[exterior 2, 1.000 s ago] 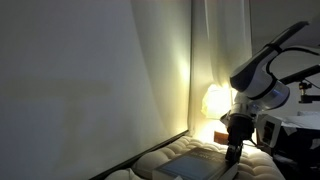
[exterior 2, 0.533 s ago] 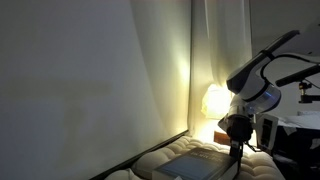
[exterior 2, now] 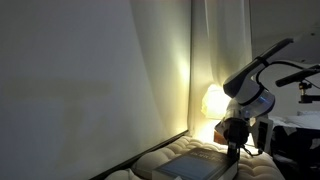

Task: Pick up the black book and position it on top of the white book

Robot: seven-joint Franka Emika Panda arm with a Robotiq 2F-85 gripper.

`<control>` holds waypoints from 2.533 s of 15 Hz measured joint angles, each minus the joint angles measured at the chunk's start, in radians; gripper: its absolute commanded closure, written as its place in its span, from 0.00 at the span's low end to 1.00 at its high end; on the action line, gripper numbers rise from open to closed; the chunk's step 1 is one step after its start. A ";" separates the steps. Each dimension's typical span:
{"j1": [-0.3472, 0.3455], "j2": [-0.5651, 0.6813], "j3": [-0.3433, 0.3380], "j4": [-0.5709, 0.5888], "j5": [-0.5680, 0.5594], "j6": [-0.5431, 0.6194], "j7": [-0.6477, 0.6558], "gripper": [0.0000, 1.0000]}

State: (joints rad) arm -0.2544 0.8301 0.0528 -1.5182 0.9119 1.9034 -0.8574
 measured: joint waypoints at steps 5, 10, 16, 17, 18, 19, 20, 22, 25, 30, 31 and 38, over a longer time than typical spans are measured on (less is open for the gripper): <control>0.001 0.010 0.003 0.009 0.046 0.010 0.000 0.00; 0.001 0.020 0.003 0.009 0.099 0.031 0.000 0.00; 0.011 0.025 0.002 0.007 0.169 0.104 0.000 0.44; 0.012 0.025 0.002 0.007 0.175 0.120 0.000 0.51; 0.013 0.025 0.002 0.007 0.179 0.134 0.000 0.58; 0.013 0.025 0.002 0.007 0.184 0.143 0.000 0.66; 0.013 0.024 0.002 0.007 0.191 0.149 -0.001 0.71; 0.014 0.018 0.003 0.006 0.204 0.153 -0.007 0.74; 0.016 0.005 0.003 -0.001 0.219 0.165 -0.041 0.77; 0.017 -0.089 0.003 -0.102 0.258 0.232 -0.177 0.77; 0.017 -0.120 0.002 -0.136 0.275 0.249 -0.211 0.77; 0.017 -0.369 -0.037 -0.375 0.445 0.308 -0.474 0.77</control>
State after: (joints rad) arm -0.2378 0.4616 0.0158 -1.8936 1.3570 2.2115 -1.3316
